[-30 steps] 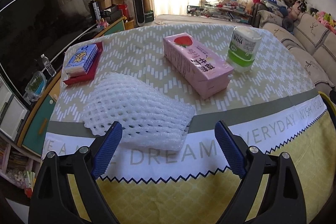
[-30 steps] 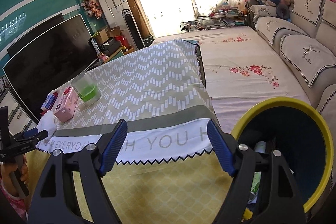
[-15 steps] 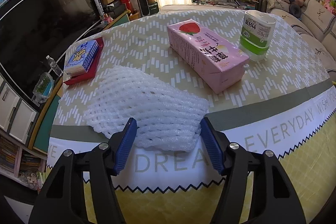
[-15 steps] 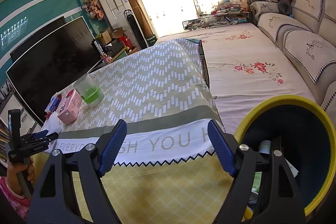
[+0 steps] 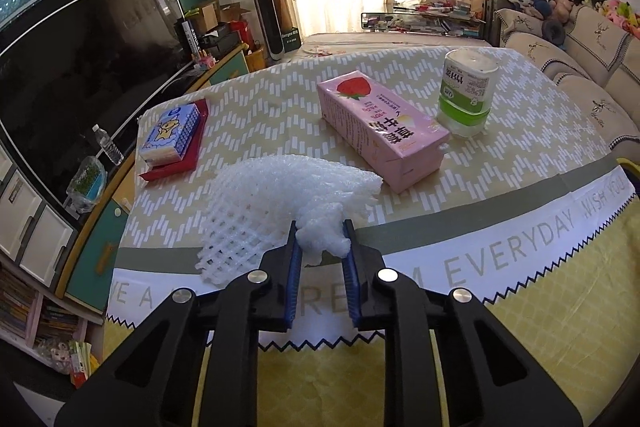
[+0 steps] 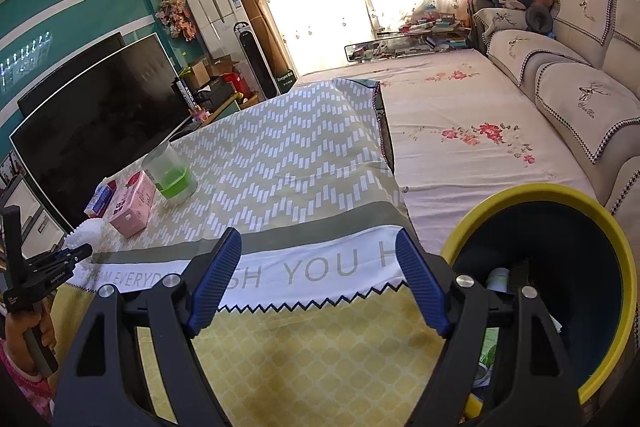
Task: Collect trash
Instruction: 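Carry the foam net over the bin and open the left gripper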
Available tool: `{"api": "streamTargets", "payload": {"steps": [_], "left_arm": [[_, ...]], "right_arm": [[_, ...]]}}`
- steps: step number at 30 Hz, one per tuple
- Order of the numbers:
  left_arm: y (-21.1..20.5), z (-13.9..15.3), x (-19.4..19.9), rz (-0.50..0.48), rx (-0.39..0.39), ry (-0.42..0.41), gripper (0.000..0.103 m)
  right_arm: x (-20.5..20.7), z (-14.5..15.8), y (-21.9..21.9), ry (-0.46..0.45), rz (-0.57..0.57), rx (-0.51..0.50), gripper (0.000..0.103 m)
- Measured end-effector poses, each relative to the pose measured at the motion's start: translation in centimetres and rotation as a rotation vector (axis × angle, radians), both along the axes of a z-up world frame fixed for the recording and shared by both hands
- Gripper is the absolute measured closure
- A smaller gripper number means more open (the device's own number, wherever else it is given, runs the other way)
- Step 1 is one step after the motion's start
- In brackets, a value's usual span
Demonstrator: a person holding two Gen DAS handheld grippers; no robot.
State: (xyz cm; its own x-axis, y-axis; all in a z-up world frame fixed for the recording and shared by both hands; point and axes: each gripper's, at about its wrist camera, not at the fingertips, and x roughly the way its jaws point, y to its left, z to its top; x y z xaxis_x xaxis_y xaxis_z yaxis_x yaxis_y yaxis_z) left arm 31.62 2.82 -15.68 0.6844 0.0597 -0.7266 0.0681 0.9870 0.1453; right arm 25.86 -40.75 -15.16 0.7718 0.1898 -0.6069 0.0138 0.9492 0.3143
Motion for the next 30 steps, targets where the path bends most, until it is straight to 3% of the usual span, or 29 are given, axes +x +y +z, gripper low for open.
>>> {"api": "streamTargets", "payload": {"steps": [17,24,30], "left_arm": [[-5.7,7.0,-6.5,-0.158,-0.076,-0.125,0.084],[-11.1,8.6,-7.9,-0.286,-0.119,-0.125,0.084],[-18.3,9.3,-8.1,-0.436,-0.158,-0.119,0.084]], "right_arm": [[-4.9,2.3,-4.4,-0.06,-0.087,0.007,0.028],[-8.3,2.8,-9.0,-0.073,-0.189,-0.011,0.028],[-11.4,3.3,-13.0,-0.09,-0.292,-0.033,0.027]]}}
